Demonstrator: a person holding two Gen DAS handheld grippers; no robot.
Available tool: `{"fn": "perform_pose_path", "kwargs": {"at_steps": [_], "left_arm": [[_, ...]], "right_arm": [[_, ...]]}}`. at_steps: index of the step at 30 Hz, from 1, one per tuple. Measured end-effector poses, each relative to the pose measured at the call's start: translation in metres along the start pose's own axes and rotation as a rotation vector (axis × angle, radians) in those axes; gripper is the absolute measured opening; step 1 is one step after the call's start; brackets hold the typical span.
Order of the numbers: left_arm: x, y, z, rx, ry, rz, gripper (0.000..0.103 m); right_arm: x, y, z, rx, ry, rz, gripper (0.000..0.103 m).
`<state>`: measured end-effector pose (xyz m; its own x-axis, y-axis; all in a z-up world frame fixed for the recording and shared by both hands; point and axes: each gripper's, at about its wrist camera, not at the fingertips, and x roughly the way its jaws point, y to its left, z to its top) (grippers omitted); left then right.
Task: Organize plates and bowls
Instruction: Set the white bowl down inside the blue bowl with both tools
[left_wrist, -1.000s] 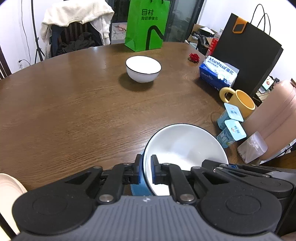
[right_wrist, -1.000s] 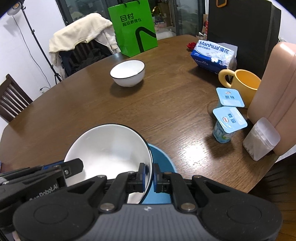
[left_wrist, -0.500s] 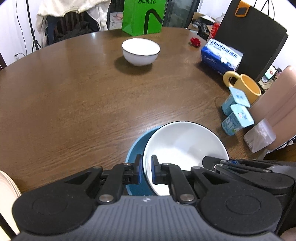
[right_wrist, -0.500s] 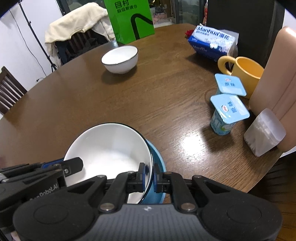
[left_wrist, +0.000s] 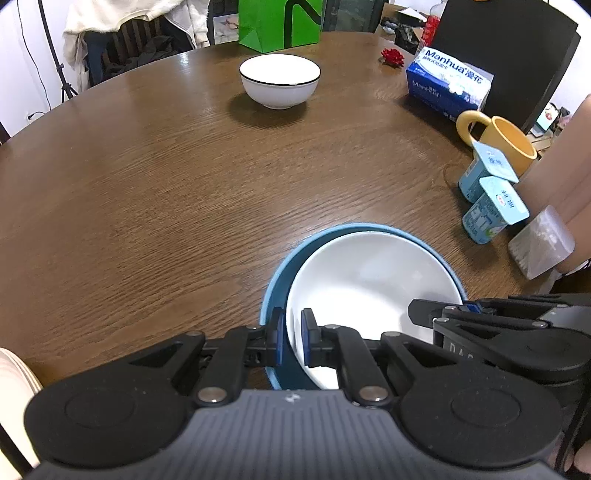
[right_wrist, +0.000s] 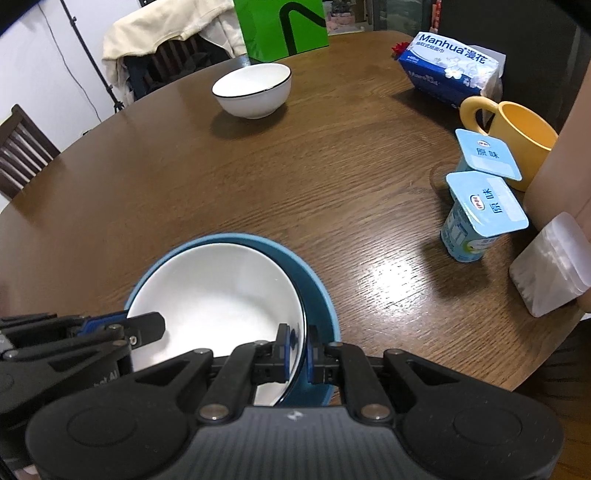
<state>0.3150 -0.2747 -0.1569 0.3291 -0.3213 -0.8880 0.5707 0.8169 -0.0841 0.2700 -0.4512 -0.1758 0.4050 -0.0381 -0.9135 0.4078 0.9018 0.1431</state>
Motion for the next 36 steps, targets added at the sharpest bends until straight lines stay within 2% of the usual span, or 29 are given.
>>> {"fn": "perform_pose_path", "kwargs": {"at_steps": [16, 22, 30, 36], "left_arm": [[0.009, 0.002, 0.004, 0.026, 0.052, -0.013, 0.01], [0.01, 0.003, 0.007, 0.023, 0.069, -0.024, 0.011], [0.009, 0.008, 0.009, -0.011, 0.09, -0.052, 0.012], [0.009, 0.01, 0.009, -0.024, 0.103, -0.06, 0.013]], "right_arm": [[0.009, 0.003, 0.006, -0.02, 0.048, -0.007, 0.009], [0.012, 0.004, 0.01, -0.016, 0.085, -0.002, 0.015], [0.015, 0.005, 0.015, -0.013, 0.119, -0.011, 0.015], [0.017, 0.011, 0.017, -0.025, 0.15, -0.011, 0.026]]}}
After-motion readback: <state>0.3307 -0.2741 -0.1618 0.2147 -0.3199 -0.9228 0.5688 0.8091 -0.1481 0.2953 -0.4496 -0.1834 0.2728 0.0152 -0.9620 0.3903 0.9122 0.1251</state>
